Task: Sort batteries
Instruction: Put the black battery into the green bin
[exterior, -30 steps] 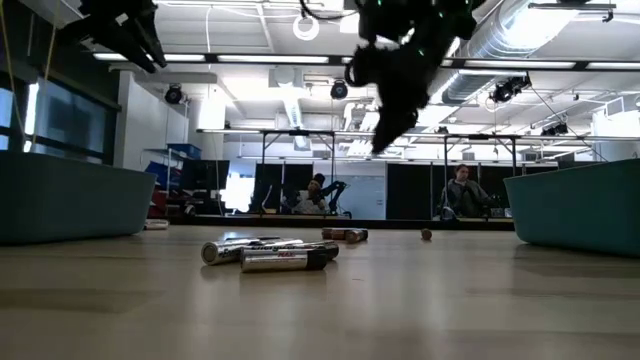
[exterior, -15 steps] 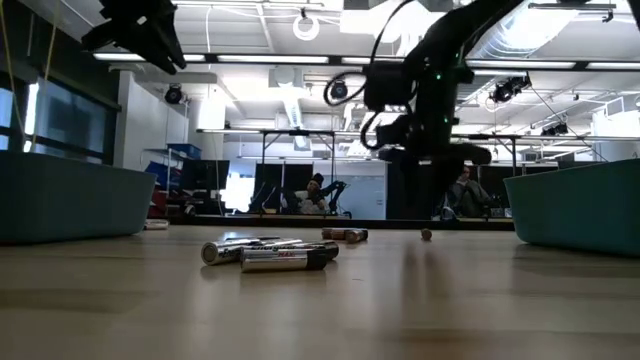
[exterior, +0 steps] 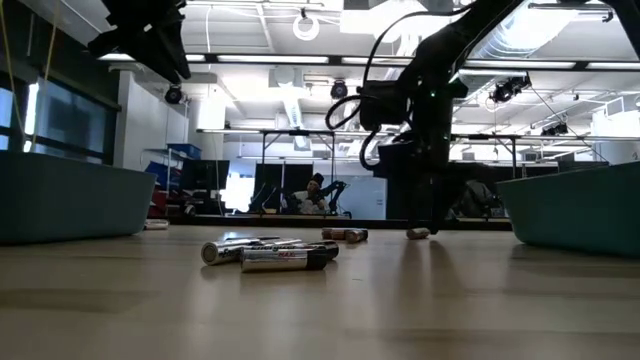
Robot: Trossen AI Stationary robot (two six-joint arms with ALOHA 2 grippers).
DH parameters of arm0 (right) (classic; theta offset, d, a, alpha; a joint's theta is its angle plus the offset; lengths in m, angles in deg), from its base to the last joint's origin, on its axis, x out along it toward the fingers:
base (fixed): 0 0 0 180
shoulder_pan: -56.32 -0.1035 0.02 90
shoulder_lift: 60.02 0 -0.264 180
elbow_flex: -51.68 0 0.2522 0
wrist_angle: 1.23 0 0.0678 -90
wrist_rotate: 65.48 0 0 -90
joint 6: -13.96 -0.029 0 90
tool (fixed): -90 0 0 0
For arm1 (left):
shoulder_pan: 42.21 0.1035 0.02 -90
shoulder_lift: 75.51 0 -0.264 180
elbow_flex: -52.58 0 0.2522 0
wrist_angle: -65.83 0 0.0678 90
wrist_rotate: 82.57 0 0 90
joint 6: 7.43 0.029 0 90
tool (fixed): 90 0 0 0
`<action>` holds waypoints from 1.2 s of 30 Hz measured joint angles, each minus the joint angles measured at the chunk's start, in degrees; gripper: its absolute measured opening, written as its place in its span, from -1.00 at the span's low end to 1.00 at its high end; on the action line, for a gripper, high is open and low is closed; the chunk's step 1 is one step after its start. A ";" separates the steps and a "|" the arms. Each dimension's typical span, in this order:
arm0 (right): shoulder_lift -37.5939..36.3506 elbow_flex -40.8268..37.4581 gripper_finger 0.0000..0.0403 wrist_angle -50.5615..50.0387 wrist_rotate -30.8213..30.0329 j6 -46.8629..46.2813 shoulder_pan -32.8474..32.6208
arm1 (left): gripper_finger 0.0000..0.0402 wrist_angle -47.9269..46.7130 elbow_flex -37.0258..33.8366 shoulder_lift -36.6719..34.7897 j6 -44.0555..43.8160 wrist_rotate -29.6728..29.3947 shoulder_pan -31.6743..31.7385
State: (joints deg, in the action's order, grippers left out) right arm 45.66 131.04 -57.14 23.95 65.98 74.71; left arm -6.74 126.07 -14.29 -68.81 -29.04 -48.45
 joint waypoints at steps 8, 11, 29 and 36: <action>0.20 -0.15 -0.62 -0.53 0.59 -7.02 0.35 | -0.58 0.55 0.00 0.36 0.04 -0.04 0.00; 0.14 -0.13 -0.78 -0.48 0.63 -8.17 0.35 | -0.58 0.56 0.00 0.38 0.05 -0.02 0.00; 0.07 -0.11 -0.90 2.87 8.48 -23.60 0.26 | -0.58 2.89 0.00 0.38 0.49 0.31 -0.12; 1.05 -0.26 -0.48 3.57 8.58 -24.07 0.24 | -0.58 3.01 0.00 0.38 0.51 0.79 -0.22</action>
State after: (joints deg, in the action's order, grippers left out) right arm 46.71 130.78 -53.57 32.53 41.91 74.95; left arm -3.74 126.07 -13.91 -68.29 -28.25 -48.67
